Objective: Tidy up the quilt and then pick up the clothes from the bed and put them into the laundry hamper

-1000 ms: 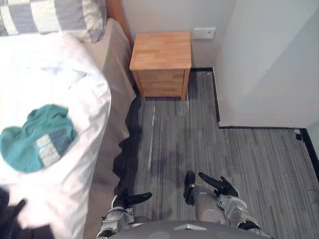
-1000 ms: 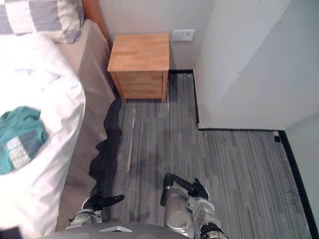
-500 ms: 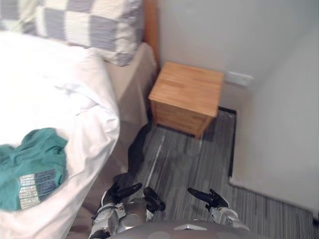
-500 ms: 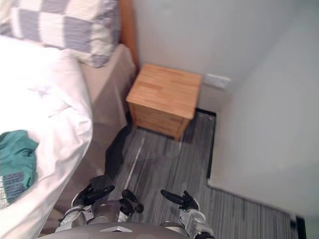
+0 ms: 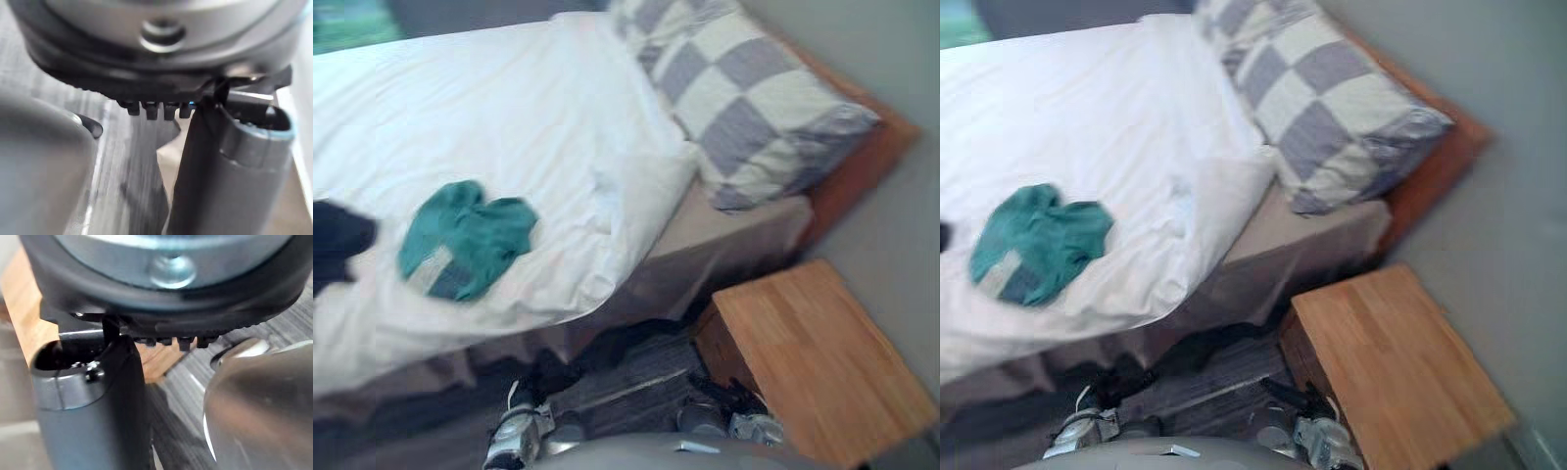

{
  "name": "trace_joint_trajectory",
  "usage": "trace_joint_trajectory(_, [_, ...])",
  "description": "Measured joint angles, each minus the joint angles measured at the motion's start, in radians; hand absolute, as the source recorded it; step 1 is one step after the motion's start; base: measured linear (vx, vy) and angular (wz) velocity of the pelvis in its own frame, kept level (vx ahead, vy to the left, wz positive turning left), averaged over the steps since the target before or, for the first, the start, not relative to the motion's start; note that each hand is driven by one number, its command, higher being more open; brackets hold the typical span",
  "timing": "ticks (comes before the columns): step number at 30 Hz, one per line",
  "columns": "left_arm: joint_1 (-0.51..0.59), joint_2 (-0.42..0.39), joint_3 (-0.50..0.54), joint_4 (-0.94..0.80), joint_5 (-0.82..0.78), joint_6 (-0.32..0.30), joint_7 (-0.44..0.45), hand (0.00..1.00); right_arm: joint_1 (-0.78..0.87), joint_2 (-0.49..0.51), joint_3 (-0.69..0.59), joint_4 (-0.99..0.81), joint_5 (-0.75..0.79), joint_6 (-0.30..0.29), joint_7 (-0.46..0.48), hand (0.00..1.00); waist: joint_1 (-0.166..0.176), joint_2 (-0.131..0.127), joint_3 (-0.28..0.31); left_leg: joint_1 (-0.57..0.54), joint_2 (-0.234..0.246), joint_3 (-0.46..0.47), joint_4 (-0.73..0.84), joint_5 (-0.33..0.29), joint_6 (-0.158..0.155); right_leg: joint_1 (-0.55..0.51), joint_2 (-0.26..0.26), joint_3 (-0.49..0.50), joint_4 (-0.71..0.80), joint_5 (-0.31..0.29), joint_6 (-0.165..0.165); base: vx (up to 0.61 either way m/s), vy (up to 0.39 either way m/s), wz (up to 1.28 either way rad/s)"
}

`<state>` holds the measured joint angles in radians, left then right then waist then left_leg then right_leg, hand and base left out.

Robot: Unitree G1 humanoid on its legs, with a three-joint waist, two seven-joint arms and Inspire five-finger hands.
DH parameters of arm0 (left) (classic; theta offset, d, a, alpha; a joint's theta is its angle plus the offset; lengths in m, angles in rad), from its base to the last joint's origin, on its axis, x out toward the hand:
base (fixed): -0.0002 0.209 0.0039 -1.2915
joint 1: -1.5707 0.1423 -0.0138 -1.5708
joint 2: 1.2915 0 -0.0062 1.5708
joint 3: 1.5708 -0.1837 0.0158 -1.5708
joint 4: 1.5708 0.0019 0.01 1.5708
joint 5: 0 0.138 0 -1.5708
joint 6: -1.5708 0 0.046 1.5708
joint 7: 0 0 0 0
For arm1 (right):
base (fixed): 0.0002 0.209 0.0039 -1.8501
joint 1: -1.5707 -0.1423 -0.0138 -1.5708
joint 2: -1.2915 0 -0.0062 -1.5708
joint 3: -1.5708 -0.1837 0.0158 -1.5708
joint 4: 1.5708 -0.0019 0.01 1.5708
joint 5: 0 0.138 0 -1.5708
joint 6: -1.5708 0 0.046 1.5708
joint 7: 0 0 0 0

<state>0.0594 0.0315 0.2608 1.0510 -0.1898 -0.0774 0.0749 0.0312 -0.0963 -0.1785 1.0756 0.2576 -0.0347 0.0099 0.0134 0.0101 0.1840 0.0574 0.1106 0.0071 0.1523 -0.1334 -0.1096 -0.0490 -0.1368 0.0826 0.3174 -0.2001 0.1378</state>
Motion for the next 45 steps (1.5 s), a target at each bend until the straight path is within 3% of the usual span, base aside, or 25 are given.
trace_joint_trajectory(2, [0.015,-0.014,0.022,-0.008,0.001,-0.008,0.006,1.00,0.000,-0.003,0.028,-0.004,0.004,-0.001,-0.004,1.00,-0.003,0.012,0.002,-0.005,0.040,-0.030,-0.038,0.033,-0.037,0.029,0.019,-0.109,0.016,-0.013,-0.020,0.10,-0.289,1.51])
trace_joint_trajectory(4, [0.021,-0.033,0.032,-0.039,-0.011,-0.006,0.004,1.00,0.000,0.006,0.057,-0.032,0.006,-0.002,-0.011,1.00,0.008,0.010,0.001,-0.037,0.064,-0.031,-0.048,0.067,-0.029,0.043,0.027,-0.190,0.012,-0.013,-0.021,0.08,-0.184,1.15])
trace_joint_trajectory(5, [0.021,-0.031,0.034,-0.050,-0.010,-0.011,-0.007,1.00,0.001,0.022,0.061,-0.053,0.038,-0.003,-0.013,1.00,0.004,0.000,0.003,-0.052,0.080,0.045,-0.048,0.082,-0.006,0.060,0.011,-0.252,0.004,-0.014,-0.026,0.05,-0.110,1.22])
trace_joint_trajectory(7, [0.026,-0.026,0.061,-0.046,-0.008,-0.012,-0.012,1.00,0.016,0.044,0.058,-0.097,0.085,-0.010,-0.018,1.00,-0.008,-0.018,0.001,-0.043,0.145,0.422,0.023,0.067,0.036,0.114,-0.026,-0.332,-0.024,-0.019,-0.036,0.07,-0.026,1.11])
trace_joint_trajectory(8, [0.029,-0.025,0.064,-0.045,-0.001,-0.012,-0.008,1.00,0.021,0.048,0.049,-0.112,0.094,-0.012,-0.020,1.00,-0.014,-0.018,0.001,-0.033,0.165,0.501,0.041,0.073,0.042,0.130,-0.035,-0.342,-0.032,-0.019,-0.036,0.07,0.073,0.72])
trace_joint_trajectory(9, [0.031,-0.023,0.073,-0.027,-0.003,-0.010,-0.001,1.00,0.030,0.049,0.025,-0.141,0.115,-0.013,-0.022,1.00,-0.022,-0.015,-0.001,-0.011,0.166,0.580,0.047,0.093,0.024,0.159,-0.053,-0.350,-0.046,-0.017,-0.033,0.05,0.129,0.41])
trace_joint_trajectory(11, [0.037,-0.009,0.070,-0.011,0.002,-0.005,-0.001,1.00,0.046,0.065,0.004,-0.198,0.136,-0.012,-0.022,1.00,-0.019,-0.023,-0.015,0.034,0.111,0.585,-0.042,0.122,0.008,0.181,-0.073,-0.323,-0.082,0.002,-0.018,0.04,0.195,0.14])
trace_joint_trajectory(13, [0.070,0.025,0.070,-0.009,0.006,-0.005,-0.003,1.00,0.088,0.100,-0.027,-0.331,0.149,-0.006,-0.023,1.00,-0.034,-0.056,-0.039,0.097,0.034,0.588,-0.223,0.208,0.018,0.196,-0.087,-0.296,-0.140,0.039,-0.009,0.03,0.203,0.12])
trace_joint_trajectory(15, [0.084,0.051,0.072,0.003,0.007,0.009,-0.003,1.00,0.094,0.102,-0.067,-0.429,0.147,0.004,-0.035,1.00,-0.045,-0.081,-0.042,0.103,0.024,0.586,-0.241,0.215,0.020,0.203,-0.089,-0.293,-0.154,0.061,-0.006,-0.01,0.124,0.07])
trace_joint_trajectory(17, [0.108,0.059,0.072,0.003,0.006,0.018,-0.004,1.00,0.092,0.085,-0.103,-0.513,0.147,0.005,-0.045,1.00,-0.048,-0.090,-0.051,0.107,0.023,0.586,-0.244,0.215,0.020,0.210,-0.087,-0.291,-0.166,0.081,-0.009,-0.03,0.053,-0.02])
trace_joint_trajectory(19, [0.123,0.064,0.072,0.009,0.006,0.020,-0.006,1.00,0.067,0.010,-0.156,-0.637,0.142,0.005,-0.062,1.00,-0.051,-0.097,-0.056,0.106,0.021,0.579,-0.244,0.217,0.023,0.210,-0.086,-0.274,-0.166,0.094,-0.010,-0.06,0.022,0.04])
trace_joint_trajectory(23, [0.146,0.066,0.071,0.015,0.015,0.041,-0.009,1.00,-0.017,-0.085,-0.189,-0.722,0.138,0.018,-0.100,1.00,-0.076,-0.089,-0.061,0.098,0.020,0.568,-0.245,0.223,0.029,0.211,-0.085,-0.271,-0.184,0.094,-0.010,-0.11,-0.015,0.06])
trace_joint_trajectory(27, [0.149,0.065,0.069,0.020,0.042,0.061,-0.013,1.00,-0.124,-0.204,-0.177,-0.744,0.140,0.071,-0.117,1.00,-0.098,-0.069,-0.067,0.058,0.023,0.551,-0.245,0.243,0.025,0.200,-0.074,-0.272,-0.228,0.087,-0.007,-0.13,-0.032,0.09])
trace_joint_trajectory(31, [0.156,0.059,0.067,0.017,0.041,0.064,-0.026,1.00,-0.203,-0.303,-0.076,-0.760,0.120,0.126,-0.118,1.00,-0.100,-0.060,-0.070,0.037,0.038,0.543,-0.245,0.251,0.027,0.184,-0.058,-0.270,-0.233,0.083,0.000,-0.07,-0.025,0.01])
trace_joint_trajectory(35, [0.137,0.080,0.049,0.006,0.041,0.063,-0.044,1.00,-0.412,-0.373,0.057,-0.753,0.033,0.184,-0.096,1.00,-0.099,-0.068,-0.064,-0.020,0.052,0.539,-0.245,0.279,0.042,0.131,-0.045,-0.255,-0.246,0.122,0.005,0.01,-0.003,-0.01])
trace_joint_trajectory(39, [0.115,0.100,0.048,-0.003,0.040,0.055,-0.071,1.00,-0.700,-0.383,0.132,-0.653,-0.037,0.192,-0.054,1.00,-0.082,-0.095,-0.043,-0.069,0.059,0.520,-0.243,0.304,0.054,0.120,-0.025,-0.273,-0.290,0.171,-0.007,0.04,-0.002,0.10])
trace_joint_trajectory(45, [0.060,0.098,0.015,-0.018,0.029,0.034,-0.092,1.00,-1.086,-0.383,0.283,-0.495,-0.182,0.195,0.001,1.00,-0.021,-0.064,0.022,-0.127,0.082,0.487,-0.244,0.331,0.052,0.086,0.003,-0.276,-0.300,0.184,-0.022,-0.05,-0.012,0.13])
